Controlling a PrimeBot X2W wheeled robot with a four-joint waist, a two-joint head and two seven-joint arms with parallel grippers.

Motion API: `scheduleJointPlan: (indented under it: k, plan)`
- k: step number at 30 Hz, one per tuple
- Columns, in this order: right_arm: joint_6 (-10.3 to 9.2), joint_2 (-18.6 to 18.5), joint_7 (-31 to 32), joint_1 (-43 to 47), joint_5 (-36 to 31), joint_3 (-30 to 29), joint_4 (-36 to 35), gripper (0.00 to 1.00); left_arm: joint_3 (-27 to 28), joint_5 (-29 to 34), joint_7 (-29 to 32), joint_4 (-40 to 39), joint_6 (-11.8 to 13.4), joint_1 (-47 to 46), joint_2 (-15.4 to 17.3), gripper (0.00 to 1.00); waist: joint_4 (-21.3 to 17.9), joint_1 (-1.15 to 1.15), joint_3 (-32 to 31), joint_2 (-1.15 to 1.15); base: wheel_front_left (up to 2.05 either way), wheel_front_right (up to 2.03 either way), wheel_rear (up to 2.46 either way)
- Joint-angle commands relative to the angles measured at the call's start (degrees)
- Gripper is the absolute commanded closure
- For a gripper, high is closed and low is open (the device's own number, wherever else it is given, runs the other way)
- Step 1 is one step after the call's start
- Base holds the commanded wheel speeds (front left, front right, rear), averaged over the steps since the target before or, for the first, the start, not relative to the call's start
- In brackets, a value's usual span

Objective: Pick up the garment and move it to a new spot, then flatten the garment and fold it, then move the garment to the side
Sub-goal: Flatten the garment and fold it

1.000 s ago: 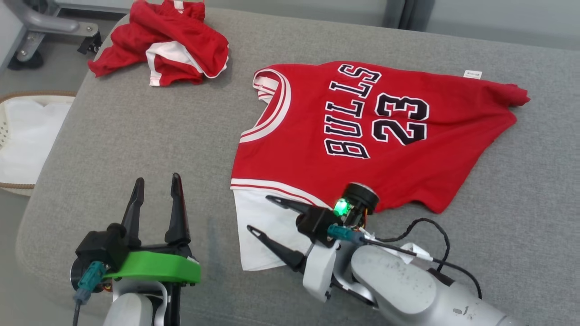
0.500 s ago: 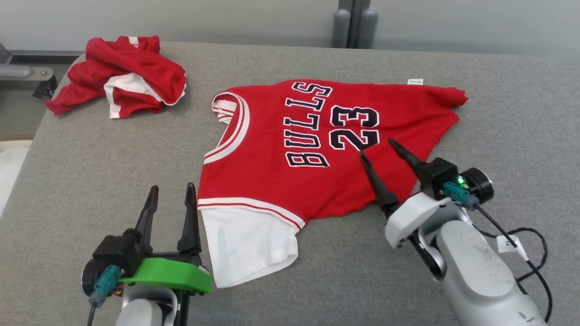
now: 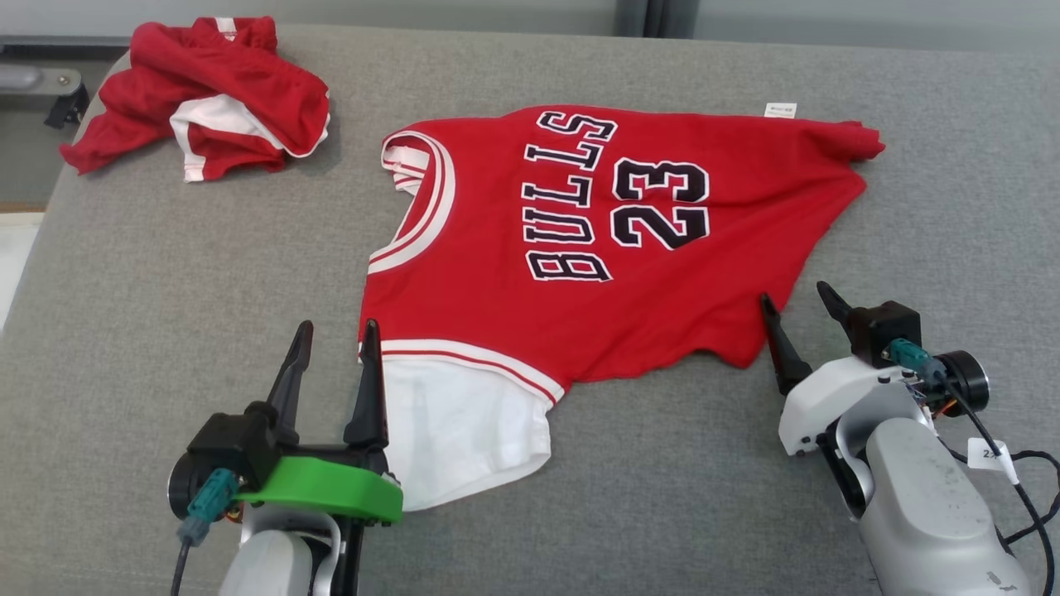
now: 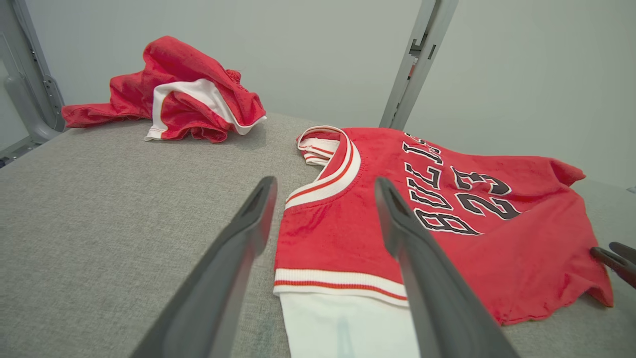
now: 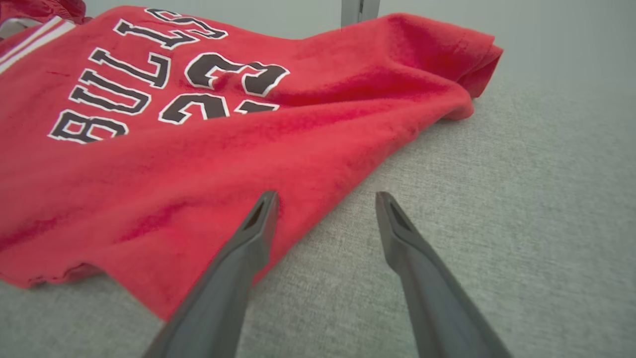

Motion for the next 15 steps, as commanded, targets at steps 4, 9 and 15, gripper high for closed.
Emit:
scheduleJointPlan:
  k: [4, 9, 15]
  plan:
    - [-0.04, -0.23, 0.27, -1.90, 1.02, -0.69, 3.84, 0.00, -0.07, -0.30, -0.19, -0.11, 0.45, -0.90, 0.18, 0.00, 2.05, 0.00, 1.62, 0.00, 0.00, 0.00, 0.00]
    - [-0.04, -0.19, 0.34, -3.77, 5.80, 0.98, 7.90, 0.21, 0.06, -0.21, -0.19, 0.22, 0.41, -0.62, 0.17, 0.00, 2.41, 0.00, 1.36, 0.00, 0.00, 0.00, 0.00]
    - [-0.04, -0.24, -0.44, -6.08, 9.19, 0.61, 9.49, 1.00, 0.09, 0.44, -0.19, 0.54, 0.21, 0.01, 0.17, 0.00, 1.71, 0.00, 0.22, 0.00, 0.00, 0.00, 0.00]
